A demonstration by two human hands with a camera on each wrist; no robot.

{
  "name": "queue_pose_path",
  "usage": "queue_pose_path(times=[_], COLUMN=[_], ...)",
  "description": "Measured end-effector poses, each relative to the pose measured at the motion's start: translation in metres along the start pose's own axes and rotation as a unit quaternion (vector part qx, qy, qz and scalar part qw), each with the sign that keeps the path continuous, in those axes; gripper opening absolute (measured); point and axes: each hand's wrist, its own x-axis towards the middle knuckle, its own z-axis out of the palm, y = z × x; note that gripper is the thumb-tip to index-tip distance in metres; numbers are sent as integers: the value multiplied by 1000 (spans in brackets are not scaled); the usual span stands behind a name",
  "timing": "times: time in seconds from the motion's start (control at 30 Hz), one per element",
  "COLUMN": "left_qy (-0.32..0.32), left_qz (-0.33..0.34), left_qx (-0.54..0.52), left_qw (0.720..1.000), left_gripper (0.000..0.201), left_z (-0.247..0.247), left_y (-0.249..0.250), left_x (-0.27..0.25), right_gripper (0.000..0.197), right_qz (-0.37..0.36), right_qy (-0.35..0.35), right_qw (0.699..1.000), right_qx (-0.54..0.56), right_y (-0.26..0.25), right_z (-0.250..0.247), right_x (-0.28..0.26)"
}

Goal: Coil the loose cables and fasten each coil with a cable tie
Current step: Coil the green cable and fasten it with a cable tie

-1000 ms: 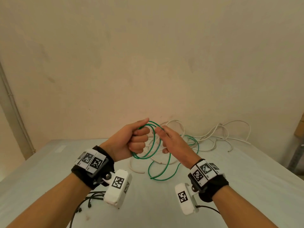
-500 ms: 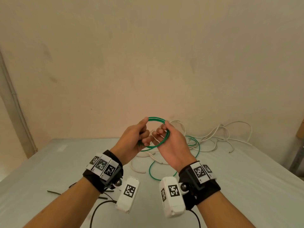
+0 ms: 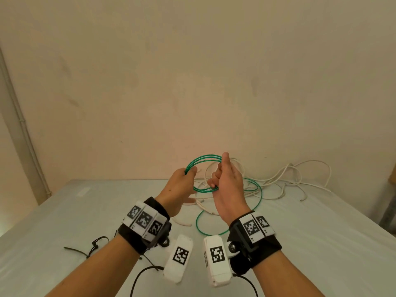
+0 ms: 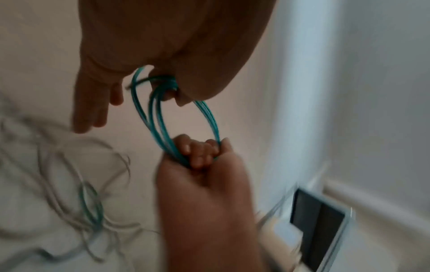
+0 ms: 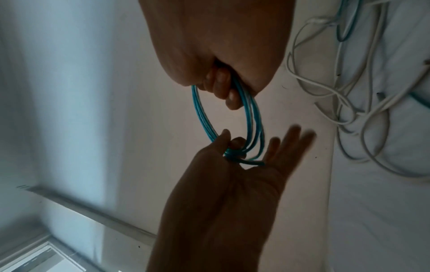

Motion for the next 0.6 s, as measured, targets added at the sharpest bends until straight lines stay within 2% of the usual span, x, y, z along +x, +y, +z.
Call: queue_pose_path(times=[0.07, 0.1, 0.17, 0.3, 0.37, 0.4, 0.47, 0.53, 0.6], left_qy=[-11, 1, 39, 87, 92, 86, 46, -4, -53], left_qz=[-51, -54, -37, 13, 22, 22, 17, 7, -5], left_qx=[-151, -191, -207, -156, -118, -91, -28, 20, 48], left_qw=[987, 980, 977, 984, 989, 992, 998, 1000, 997], left_gripper=[26, 24, 19, 26, 29, 24, 10, 21, 23], left_z=[3, 4, 7, 6, -2, -7, -17, -28, -35], left_y=[8, 9, 10, 10, 8, 7, 5, 4, 5], left_x=[1, 4, 10, 13, 15, 16, 14, 11, 5], right_gripper=[46, 47, 45, 41, 40, 37, 24, 18, 20], right_qz=[-4, -8, -8, 34, 74, 86, 81, 52, 27], right_qy=[0, 1, -3, -33, -66, -87, -127, -165, -202], right_qw=[1000, 1000, 1000, 999, 995, 992, 983, 962, 925], right_qx=[0, -6, -11, 1, -5, -25, -102, -214, -320], right_y=[2, 5, 12, 24, 24, 22, 15, 6, 0], right_z=[0, -1, -2, -3, -6, -9, -13, -15, -14], right_x=[-2, -3, -4, -9, -11, -10, -6, 0, 4])
